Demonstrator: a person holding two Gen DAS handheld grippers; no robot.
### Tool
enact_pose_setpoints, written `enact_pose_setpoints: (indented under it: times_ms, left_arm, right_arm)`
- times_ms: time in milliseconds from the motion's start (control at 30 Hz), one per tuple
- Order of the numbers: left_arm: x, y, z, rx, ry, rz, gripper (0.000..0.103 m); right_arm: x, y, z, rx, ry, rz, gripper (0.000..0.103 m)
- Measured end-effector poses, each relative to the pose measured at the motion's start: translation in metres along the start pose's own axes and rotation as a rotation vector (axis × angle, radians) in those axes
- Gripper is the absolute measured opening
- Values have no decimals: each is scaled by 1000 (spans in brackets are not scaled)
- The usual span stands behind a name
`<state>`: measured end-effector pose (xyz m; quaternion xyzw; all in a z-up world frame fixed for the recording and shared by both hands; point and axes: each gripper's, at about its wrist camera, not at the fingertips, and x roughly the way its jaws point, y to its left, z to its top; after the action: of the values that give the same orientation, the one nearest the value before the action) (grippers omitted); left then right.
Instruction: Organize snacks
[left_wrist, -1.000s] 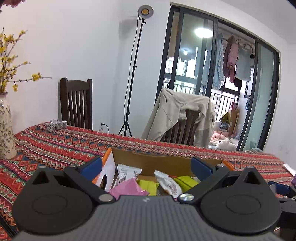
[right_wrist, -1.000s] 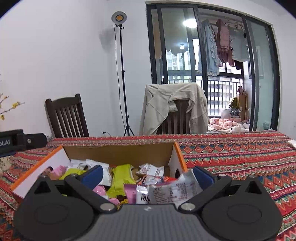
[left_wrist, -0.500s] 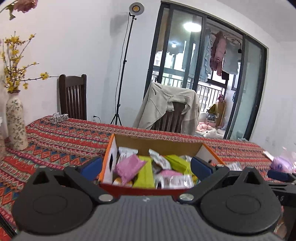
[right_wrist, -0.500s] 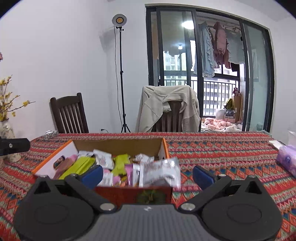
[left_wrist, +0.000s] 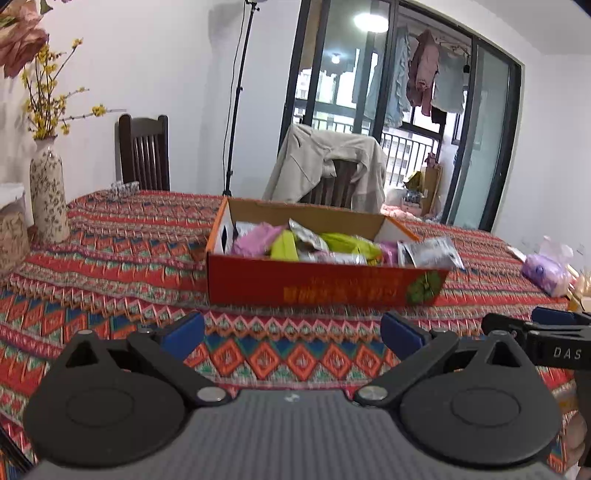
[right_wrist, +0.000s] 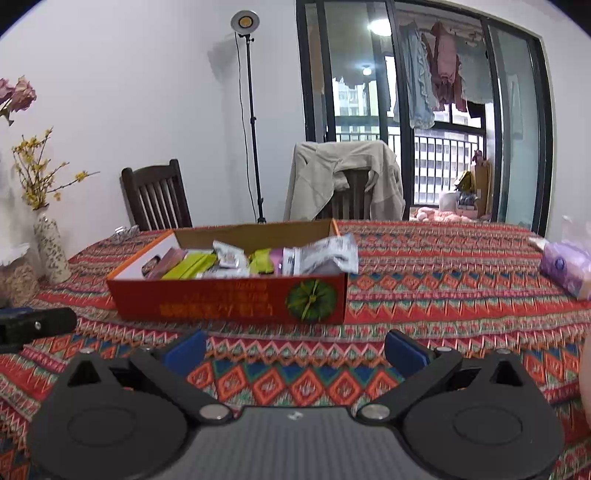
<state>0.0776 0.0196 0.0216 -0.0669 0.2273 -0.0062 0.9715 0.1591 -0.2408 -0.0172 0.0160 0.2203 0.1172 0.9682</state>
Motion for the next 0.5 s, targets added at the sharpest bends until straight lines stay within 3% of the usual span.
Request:
enact_pose_setpoints:
  times_ms: [500]
  left_arm:
    - [-12,-3,-27,11,41,4,103]
  right_arm:
    - [-12,-1,-24,33,62,2,103]
